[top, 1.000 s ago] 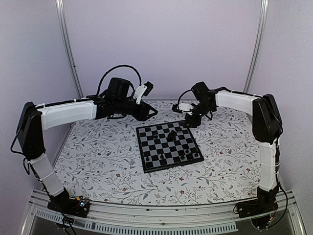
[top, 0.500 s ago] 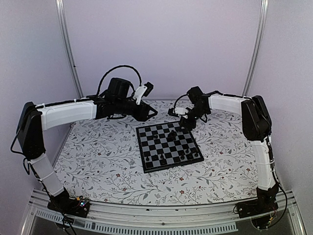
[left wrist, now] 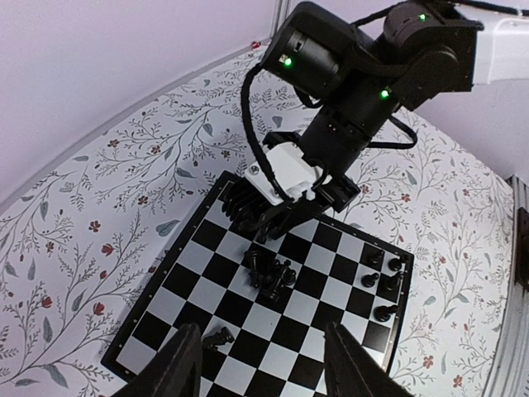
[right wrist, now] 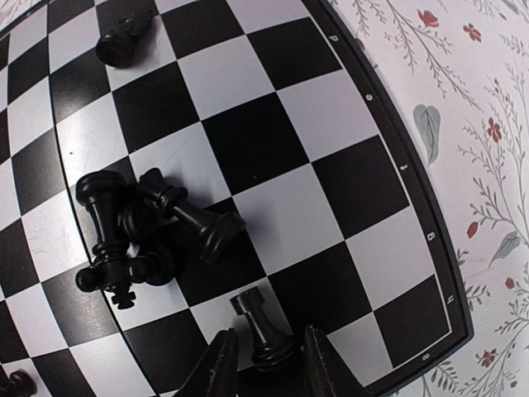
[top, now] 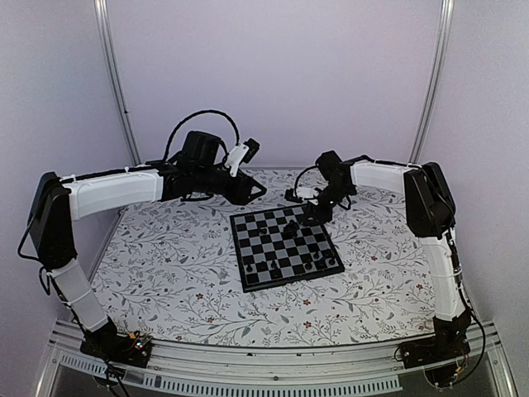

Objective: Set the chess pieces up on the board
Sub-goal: Pick up the chess piece from the chessboard.

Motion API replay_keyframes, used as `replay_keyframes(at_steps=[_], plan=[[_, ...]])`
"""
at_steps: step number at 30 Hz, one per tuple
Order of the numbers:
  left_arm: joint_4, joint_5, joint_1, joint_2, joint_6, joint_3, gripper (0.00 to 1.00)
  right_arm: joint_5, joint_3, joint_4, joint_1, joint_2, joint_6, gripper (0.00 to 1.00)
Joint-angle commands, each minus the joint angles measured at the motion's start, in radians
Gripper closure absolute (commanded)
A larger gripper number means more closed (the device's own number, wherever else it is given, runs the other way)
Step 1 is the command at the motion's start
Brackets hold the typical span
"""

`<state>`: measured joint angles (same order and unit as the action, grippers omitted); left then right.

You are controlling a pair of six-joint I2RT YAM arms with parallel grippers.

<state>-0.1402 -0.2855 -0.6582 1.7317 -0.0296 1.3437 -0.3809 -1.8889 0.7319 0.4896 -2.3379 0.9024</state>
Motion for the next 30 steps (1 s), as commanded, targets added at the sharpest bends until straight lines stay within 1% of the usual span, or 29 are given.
replay_keyframes(at_steps=[1,5,11,15,24,30], plan=[[-0.001,-0.019,0.002,-0.013,0.007,0.025,0.48,-0.032,-0.006,0.057,-0.02,-0.015,-0.005,0.74],[-0.001,-0.016,-0.003,-0.01,0.009,0.025,0.48,-0.049,0.004,0.057,-0.021,-0.016,-0.014,0.77],[-0.003,-0.015,-0.009,-0.001,0.011,0.026,0.48,-0.059,0.012,0.045,-0.024,-0.014,-0.061,0.86],[0.003,-0.023,-0.009,0.008,0.0,0.024,0.48,-0.091,0.078,0.01,-0.039,0.053,-0.106,0.9],[0.036,-0.067,-0.01,0.056,-0.033,0.016,0.48,-0.273,0.28,-0.052,-0.081,0.273,-0.249,0.93],[0.121,-0.128,-0.033,0.1,-0.107,-0.002,0.48,-0.397,0.313,-0.074,-0.081,0.299,-0.323,0.93]])
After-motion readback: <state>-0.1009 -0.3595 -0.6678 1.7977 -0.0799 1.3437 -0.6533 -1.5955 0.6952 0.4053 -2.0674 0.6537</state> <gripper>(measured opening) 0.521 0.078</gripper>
